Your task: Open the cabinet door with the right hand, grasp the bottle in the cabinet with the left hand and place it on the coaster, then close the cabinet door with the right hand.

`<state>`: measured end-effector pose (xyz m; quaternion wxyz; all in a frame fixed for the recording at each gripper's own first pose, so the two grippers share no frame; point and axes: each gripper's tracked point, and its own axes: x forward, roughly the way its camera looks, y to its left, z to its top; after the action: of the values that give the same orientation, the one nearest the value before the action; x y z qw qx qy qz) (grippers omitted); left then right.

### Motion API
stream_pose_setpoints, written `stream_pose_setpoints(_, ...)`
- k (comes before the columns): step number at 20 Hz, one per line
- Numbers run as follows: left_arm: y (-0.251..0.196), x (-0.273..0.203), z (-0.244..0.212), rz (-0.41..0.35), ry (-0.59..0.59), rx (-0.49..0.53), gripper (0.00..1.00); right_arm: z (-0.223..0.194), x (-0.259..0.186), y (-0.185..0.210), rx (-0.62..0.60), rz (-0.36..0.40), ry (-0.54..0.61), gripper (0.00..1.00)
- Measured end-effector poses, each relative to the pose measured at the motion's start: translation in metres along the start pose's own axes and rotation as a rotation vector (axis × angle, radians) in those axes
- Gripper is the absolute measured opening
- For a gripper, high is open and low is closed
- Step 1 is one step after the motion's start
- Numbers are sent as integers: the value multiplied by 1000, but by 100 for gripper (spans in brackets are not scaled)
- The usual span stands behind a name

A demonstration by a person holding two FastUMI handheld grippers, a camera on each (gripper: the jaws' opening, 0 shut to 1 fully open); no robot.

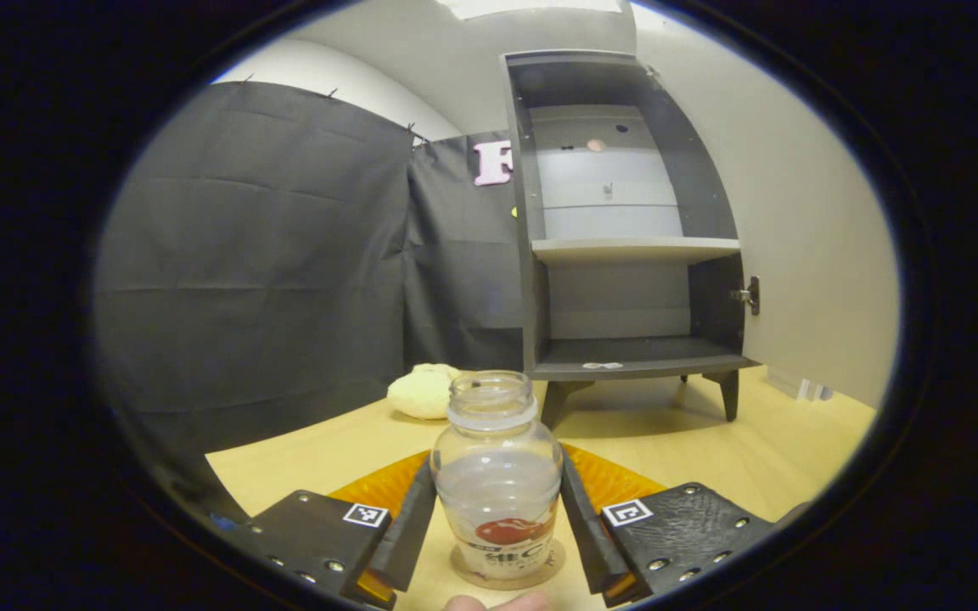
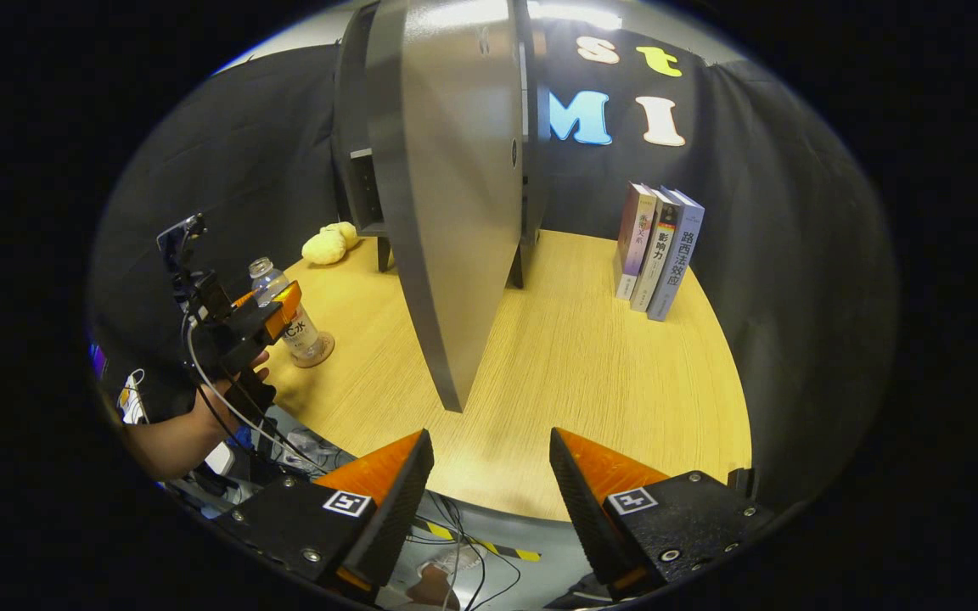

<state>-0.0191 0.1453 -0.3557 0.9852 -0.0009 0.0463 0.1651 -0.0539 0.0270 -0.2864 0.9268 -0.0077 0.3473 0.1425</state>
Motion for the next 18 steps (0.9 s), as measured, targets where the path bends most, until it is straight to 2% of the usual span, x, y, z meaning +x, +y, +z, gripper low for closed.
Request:
stream_pose_setpoints(10,-4,-3,33,24,-57,49,76,-10,-2,-12,16,-8,-2,86)
stream_pose_setpoints(12,-5,-4,46,22,-76,64,78,-9,-1,-11,31,0,-5,86)
stream_pose_setpoints(13,-4,-4,55,21,-87,74,76,-7,-1,-11,38,3,-12,86)
stream_pose_setpoints(18,-7,-11,109,16,-153,146,76,0,1,-11,74,9,-40,86)
